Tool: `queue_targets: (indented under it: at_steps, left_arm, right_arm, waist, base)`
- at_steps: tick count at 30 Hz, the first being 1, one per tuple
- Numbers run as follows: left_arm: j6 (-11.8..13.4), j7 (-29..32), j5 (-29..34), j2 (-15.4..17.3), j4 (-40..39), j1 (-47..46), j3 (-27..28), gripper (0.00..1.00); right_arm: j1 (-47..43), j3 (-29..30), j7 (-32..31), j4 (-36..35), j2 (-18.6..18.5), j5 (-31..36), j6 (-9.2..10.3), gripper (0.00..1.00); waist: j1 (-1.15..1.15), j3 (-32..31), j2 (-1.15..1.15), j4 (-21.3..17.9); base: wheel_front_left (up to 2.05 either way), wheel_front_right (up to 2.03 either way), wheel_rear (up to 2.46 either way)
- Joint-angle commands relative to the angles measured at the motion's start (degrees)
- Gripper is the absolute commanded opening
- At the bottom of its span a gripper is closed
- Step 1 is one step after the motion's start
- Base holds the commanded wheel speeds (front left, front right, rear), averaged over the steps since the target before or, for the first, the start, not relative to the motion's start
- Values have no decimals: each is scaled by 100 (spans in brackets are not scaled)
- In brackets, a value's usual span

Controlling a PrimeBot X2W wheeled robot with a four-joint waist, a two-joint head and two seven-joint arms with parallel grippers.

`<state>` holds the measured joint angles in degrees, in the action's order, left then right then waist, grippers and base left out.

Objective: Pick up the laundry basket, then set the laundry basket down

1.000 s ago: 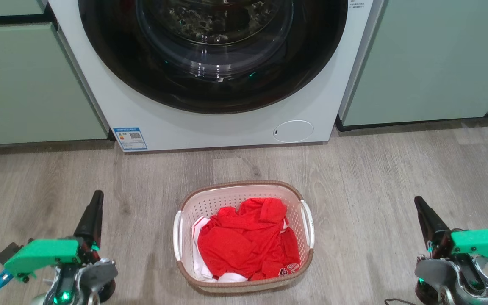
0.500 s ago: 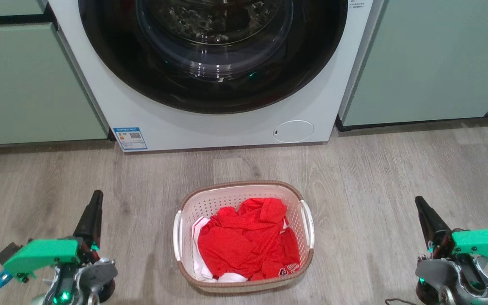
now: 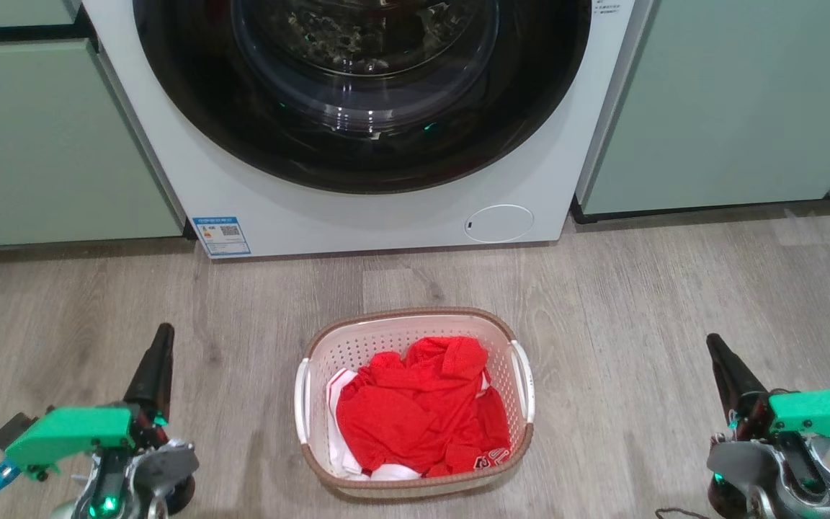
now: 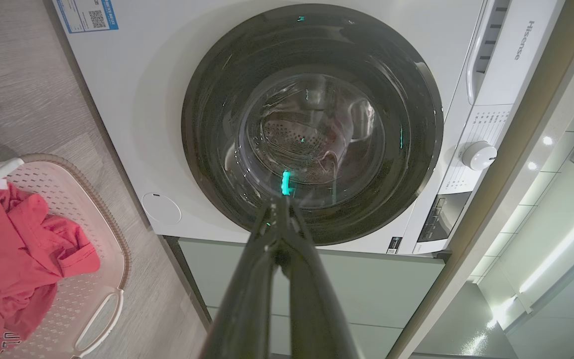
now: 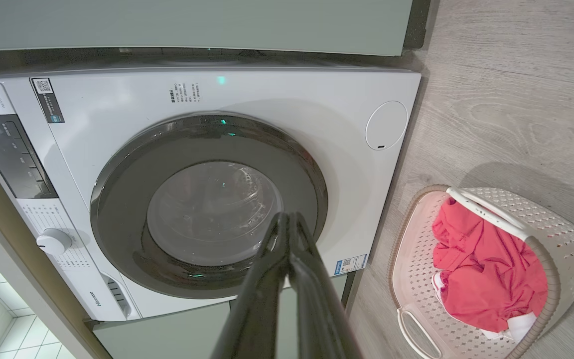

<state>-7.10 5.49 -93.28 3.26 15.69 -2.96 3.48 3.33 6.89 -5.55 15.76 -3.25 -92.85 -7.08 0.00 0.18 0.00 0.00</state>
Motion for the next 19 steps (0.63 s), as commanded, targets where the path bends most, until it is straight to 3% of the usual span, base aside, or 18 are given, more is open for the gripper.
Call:
queue_targets:
  at_steps: [1,19]
  left_arm:
    - [-38,26,35,30,-169,-314,212,0]
    - [-38,42,52,16,-168,-316,232,0]
  right_arm:
    - [279,-101,-42,-177,-12,16,-41,0]
    - [280,-86,-54,-176,-1,28,-41,0]
  waist:
    - [0,0,0,0]
    - [0,0,0,0]
  base:
    - [0,0,0]
    - [0,0,0]
